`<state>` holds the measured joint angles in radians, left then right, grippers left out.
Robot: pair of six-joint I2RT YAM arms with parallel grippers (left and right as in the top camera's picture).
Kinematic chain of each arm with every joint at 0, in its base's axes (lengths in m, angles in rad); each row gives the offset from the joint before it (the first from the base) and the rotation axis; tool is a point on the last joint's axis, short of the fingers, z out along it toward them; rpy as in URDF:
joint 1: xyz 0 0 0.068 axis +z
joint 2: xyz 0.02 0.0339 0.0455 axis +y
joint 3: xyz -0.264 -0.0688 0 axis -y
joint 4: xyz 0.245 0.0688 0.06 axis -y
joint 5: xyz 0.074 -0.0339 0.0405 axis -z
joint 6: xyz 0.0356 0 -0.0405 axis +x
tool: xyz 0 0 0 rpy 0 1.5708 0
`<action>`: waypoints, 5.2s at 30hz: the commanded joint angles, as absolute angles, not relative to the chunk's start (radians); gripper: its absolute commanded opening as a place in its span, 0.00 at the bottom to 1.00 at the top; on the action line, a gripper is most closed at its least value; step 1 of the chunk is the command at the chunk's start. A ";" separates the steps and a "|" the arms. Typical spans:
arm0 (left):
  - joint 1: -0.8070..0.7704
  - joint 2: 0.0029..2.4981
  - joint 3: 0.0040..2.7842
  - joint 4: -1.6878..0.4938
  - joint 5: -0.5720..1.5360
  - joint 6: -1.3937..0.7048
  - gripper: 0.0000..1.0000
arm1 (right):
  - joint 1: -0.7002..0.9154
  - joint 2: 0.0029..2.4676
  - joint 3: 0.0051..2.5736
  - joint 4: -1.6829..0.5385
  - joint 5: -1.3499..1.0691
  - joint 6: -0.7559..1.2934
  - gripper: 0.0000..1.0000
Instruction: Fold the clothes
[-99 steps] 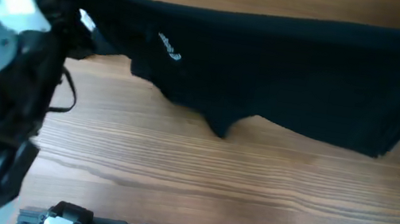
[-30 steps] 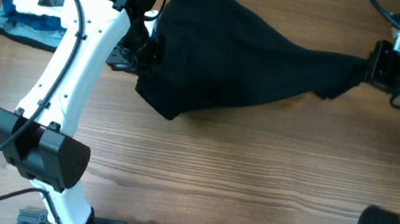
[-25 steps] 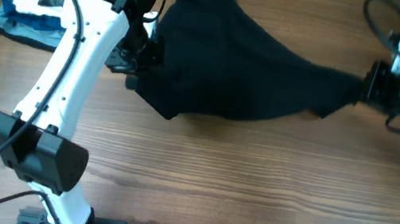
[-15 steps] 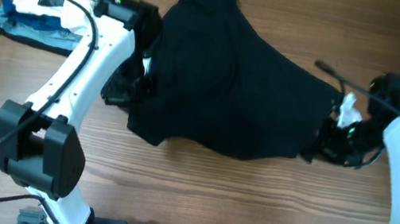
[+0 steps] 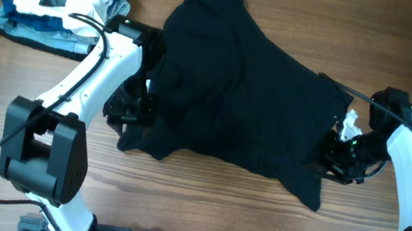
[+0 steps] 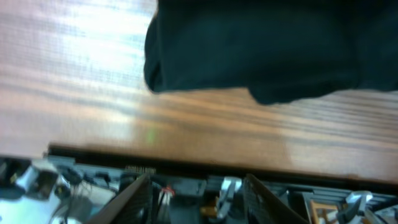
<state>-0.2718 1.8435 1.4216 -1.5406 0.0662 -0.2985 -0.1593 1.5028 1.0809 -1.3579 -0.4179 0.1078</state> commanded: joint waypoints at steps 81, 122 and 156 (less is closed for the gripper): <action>0.035 1.848 1.278 -0.879 0.147 -0.293 0.70 | -0.093 1.974 1.683 -0.672 -0.288 0.157 0.66; 0.177 1.913 1.043 -0.547 -0.134 -0.239 0.04 | -0.086 1.973 1.682 -0.990 -0.486 0.110 1.00; -0.454 1.731 1.063 -1.151 0.204 -0.247 0.68 | -0.091 1.450 1.536 -1.379 -0.111 0.444 1.00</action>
<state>-0.4068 1.7458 1.1019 -1.1969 0.2840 -0.2081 -0.0948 1.4437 1.5452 -1.3846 -0.1257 0.4515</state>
